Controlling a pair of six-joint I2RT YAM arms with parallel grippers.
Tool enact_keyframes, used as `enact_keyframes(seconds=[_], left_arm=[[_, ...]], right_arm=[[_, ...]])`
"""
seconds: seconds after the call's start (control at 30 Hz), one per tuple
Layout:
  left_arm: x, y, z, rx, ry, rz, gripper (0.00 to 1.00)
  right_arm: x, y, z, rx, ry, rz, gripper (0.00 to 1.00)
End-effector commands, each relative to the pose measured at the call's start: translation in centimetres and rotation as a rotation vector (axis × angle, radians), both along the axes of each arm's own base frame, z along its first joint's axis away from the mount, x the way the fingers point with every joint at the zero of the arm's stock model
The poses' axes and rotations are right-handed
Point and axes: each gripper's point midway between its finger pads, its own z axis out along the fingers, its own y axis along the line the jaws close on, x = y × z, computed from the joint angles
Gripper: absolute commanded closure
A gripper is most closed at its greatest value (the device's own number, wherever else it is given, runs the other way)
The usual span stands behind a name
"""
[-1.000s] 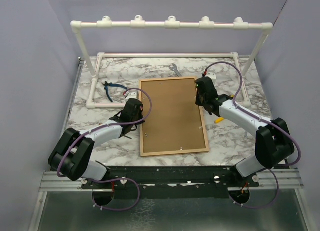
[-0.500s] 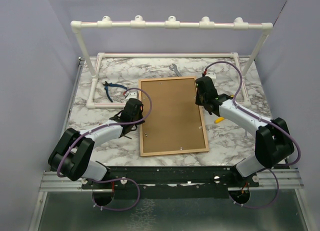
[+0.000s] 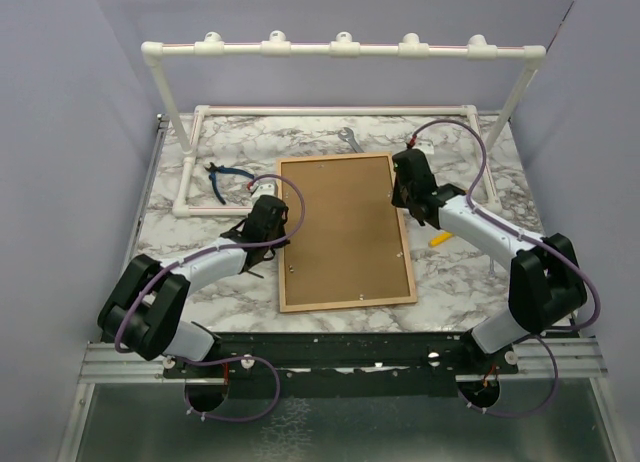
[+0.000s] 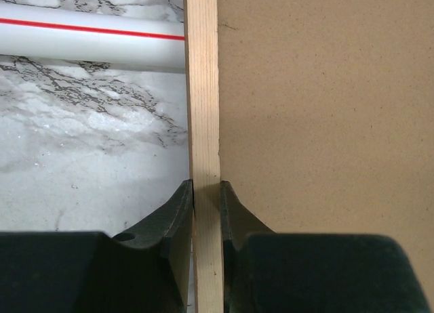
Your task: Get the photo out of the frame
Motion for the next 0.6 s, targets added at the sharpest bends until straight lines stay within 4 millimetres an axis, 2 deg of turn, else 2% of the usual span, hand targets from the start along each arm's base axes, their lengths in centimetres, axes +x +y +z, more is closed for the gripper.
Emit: enact_keyframes(seconds=[0.0, 0.13, 0.23, 0.37, 0.57], left_arm=[[0.4, 1.8, -0.1, 0.081, 0.005, 0.083, 1.0], [0.5, 2.0, 0.1, 0.071, 0.007, 0.113, 1.0], [0.7, 1.8, 0.2, 0.054, 0.008, 0.137, 1.0], [1.1, 1.7, 0.1, 0.04, 0.026, 0.172, 1.0], [1.7, 1.4, 0.2, 0.018, 0.024, 0.206, 1.0]], right_arm=[[0.5, -1.7, 2.3, -0.022, -0.033, -0.096, 0.99], [-0.9, -1.4, 3.1, 0.025, -0.019, -0.07, 0.99], [-2.6, -0.7, 2.9, 0.058, 0.026, 0.001, 0.99], [-5.6, -0.9, 1.5, 0.051, 0.132, 0.057, 0.99], [-10.8, 0.7, 0.4, 0.167, 0.235, 0.212, 0.99]])
